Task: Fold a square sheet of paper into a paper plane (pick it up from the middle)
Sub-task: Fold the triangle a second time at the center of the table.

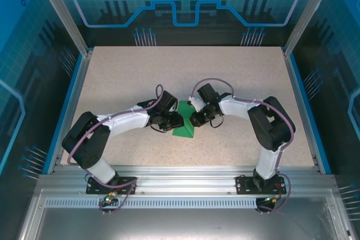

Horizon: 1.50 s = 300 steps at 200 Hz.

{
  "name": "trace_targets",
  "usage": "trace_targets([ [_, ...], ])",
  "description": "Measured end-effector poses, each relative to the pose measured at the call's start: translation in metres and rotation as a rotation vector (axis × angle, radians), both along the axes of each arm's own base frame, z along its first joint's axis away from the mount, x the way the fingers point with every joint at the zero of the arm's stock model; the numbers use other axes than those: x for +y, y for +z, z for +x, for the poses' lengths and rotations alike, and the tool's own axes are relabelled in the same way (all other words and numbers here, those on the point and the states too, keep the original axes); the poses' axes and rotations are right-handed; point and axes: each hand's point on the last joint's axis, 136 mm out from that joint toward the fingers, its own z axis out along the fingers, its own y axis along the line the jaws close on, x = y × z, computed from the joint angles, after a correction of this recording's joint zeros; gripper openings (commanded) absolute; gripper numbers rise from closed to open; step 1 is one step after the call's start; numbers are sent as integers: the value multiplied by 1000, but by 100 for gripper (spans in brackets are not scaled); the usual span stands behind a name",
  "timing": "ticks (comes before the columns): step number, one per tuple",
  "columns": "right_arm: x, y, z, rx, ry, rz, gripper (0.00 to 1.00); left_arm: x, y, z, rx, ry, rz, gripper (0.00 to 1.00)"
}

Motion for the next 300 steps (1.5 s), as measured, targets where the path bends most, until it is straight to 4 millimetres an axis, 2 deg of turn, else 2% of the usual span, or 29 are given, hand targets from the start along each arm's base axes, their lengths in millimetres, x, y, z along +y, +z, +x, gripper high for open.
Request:
trace_targets([
  [54, 0, 0, 0, 8, -12, 1, 12, 1, -17, -3, 39, -2, 28, 18],
  [137, -1, 6, 0, -1, -31, 5, 13, -2, -42, -9, 83, -18, 63, 12],
  [300, -6, 3, 4, -3, -76, -24, 13, -3, -42, -10, 81, -23, 65, 12],
])
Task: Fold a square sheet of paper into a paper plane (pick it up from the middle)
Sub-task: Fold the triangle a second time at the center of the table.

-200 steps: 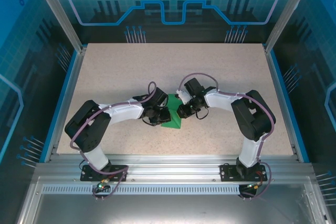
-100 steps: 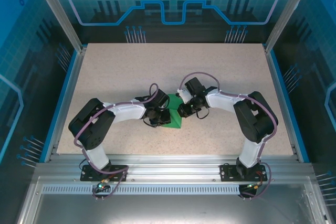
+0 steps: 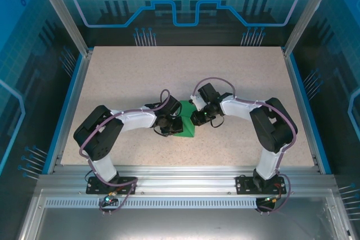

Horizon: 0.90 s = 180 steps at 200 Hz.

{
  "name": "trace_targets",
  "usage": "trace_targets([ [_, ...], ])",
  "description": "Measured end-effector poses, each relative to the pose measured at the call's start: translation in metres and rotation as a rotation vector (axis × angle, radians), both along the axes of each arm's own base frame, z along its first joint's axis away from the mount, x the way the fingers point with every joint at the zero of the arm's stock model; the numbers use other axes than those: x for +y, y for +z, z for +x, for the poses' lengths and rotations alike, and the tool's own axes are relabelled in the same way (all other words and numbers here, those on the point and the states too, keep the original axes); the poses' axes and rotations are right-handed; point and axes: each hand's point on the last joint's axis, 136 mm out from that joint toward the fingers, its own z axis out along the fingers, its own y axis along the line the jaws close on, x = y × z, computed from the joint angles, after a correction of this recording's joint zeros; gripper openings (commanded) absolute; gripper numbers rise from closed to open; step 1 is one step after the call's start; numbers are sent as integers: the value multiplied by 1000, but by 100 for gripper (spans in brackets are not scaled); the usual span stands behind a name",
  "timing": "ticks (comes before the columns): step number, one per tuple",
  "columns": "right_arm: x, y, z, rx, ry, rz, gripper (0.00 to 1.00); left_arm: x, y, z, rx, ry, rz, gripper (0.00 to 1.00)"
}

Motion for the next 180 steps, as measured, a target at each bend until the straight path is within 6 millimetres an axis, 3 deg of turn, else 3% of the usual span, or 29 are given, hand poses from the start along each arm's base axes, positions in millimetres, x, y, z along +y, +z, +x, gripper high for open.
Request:
trace_targets([
  [133, -2, -12, -2, 44, -41, -16, 13, -1, 2, 0, -4, -2, -2, 18],
  [180, -2, -13, -2, 44, -42, -17, 13, -4, 29, 4, -69, -2, -45, 26],
])
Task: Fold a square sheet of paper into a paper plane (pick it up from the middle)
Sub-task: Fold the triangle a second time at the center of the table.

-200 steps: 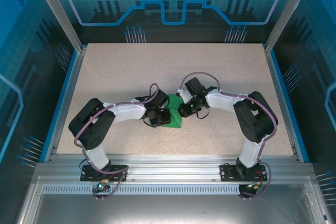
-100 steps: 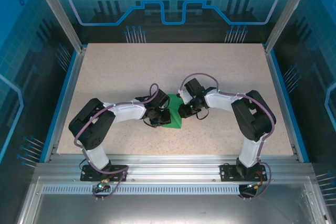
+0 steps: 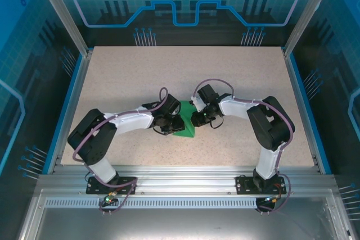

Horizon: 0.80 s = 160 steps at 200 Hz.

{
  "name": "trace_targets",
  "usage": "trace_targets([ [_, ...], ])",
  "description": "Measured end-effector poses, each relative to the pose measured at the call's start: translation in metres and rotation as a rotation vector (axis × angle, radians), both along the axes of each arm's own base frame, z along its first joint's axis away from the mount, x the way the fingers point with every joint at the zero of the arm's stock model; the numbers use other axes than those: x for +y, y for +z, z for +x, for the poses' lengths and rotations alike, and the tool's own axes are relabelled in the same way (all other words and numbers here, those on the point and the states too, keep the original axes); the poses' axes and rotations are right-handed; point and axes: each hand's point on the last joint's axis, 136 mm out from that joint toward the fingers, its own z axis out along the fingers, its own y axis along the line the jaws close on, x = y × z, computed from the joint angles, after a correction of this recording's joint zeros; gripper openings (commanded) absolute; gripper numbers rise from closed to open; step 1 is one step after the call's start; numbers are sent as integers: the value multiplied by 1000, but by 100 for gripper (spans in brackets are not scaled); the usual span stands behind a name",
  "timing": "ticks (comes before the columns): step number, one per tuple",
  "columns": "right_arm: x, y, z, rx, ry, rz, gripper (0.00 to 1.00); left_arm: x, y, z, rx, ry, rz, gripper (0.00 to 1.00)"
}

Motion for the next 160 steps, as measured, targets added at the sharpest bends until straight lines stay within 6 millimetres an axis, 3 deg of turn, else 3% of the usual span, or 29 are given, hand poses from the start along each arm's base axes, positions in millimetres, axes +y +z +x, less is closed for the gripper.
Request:
trace_targets([
  [32, 0, 0, 0, -1, -1, -3, 13, -3, 24, 8, -59, 28, -46, 29],
  [68, 0, 0, 0, -1, -1, -3, 13, -8, 30, 22, -75, 85, -100, 29],
  [107, 0, 0, 1, 1, -8, -1, 13, -14, 26, 47, -65, 156, -151, 30],
  [160, 0, 0, 1, 2, -11, 0, 13, -19, 10, 58, -20, 205, -197, 32],
])
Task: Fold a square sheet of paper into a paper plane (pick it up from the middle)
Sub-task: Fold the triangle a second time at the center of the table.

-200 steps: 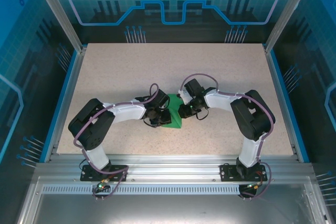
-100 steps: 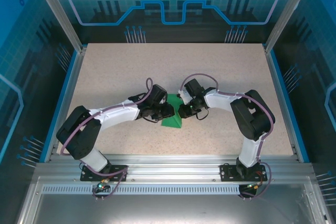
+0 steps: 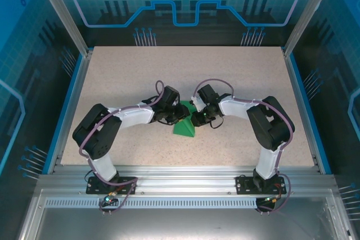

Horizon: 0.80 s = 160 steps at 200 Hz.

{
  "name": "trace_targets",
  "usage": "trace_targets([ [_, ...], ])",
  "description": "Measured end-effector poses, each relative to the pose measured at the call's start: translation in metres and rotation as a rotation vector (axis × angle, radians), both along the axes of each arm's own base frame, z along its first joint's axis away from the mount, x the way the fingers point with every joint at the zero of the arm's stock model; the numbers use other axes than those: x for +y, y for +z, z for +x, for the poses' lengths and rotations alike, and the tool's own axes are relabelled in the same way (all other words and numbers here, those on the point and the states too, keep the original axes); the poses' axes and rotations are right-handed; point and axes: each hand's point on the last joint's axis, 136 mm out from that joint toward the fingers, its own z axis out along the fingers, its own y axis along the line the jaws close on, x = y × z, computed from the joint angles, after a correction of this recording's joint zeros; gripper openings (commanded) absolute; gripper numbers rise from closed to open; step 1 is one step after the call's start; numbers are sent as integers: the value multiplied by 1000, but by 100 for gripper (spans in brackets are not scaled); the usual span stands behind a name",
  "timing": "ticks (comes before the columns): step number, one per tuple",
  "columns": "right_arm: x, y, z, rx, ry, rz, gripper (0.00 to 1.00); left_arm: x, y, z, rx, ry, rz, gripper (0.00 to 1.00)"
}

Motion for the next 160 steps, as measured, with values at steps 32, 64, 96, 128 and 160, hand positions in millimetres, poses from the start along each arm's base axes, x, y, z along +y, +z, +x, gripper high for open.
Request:
trace_targets([
  [32, 0, 0, 0, 0, 0, 0, 13, -8, -5, 3, 12, 3, -40, 34],
  [64, 0, 0, 0, 0, 0, 0, 13, -11, -7, 7, 12, 4, -65, 34],
  [96, 0, 0, 0, -1, 0, 1, 13, -10, -9, 7, 22, 8, -60, 32],
  [128, 1, 0, 0, 2, -2, 5, 14, -5, -17, 2, 35, 18, -37, 31],
  [160, 2, 1, 0, 4, -5, 15, 16, 4, -33, -8, 71, 24, -3, 30],
])
